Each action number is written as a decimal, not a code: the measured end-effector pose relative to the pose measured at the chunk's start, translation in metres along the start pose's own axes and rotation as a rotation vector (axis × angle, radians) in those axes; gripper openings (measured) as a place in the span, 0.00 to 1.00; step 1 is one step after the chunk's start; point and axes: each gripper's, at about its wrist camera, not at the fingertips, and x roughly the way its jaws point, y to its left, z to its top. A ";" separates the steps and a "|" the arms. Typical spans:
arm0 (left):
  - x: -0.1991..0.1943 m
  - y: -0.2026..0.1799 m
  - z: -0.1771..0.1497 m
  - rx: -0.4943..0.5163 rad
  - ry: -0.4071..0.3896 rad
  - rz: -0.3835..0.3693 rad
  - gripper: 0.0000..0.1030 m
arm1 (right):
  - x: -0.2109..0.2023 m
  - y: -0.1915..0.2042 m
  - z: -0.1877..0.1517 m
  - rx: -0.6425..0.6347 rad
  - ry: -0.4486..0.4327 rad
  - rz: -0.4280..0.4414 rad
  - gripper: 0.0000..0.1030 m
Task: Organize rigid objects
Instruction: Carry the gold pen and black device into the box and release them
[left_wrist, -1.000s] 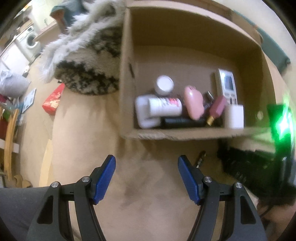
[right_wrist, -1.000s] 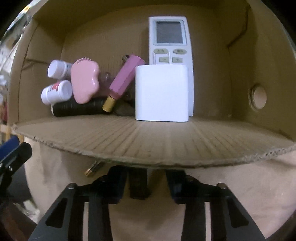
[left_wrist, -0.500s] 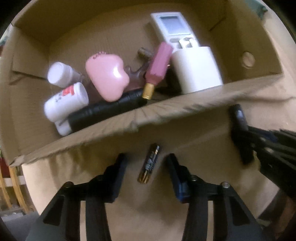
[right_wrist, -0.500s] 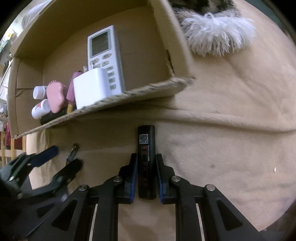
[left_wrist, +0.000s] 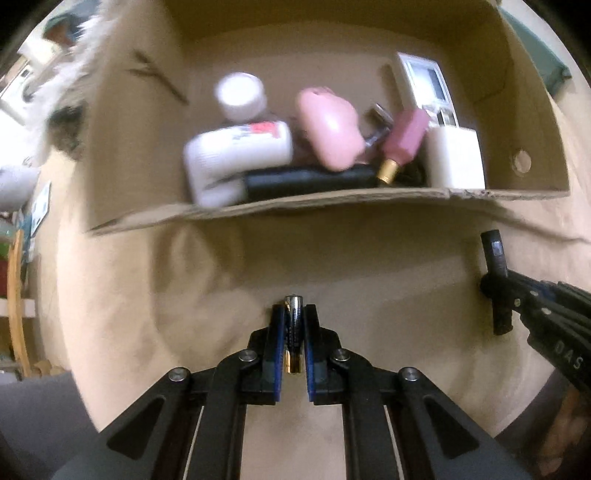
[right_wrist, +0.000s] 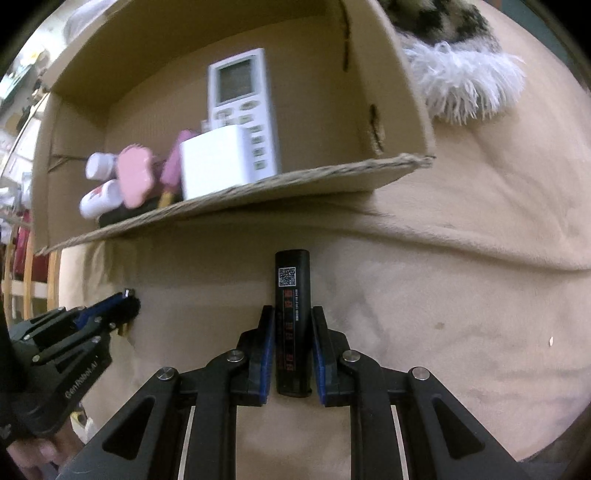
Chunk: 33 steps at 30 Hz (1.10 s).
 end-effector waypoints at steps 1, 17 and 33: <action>-0.004 0.003 -0.001 -0.009 -0.006 -0.001 0.09 | -0.003 0.004 -0.002 -0.009 -0.008 0.005 0.19; -0.139 0.061 -0.010 -0.144 -0.281 -0.040 0.09 | -0.101 0.034 -0.016 -0.070 -0.266 0.177 0.19; -0.138 0.028 0.090 -0.075 -0.332 -0.044 0.09 | -0.129 0.056 0.081 -0.147 -0.357 0.170 0.19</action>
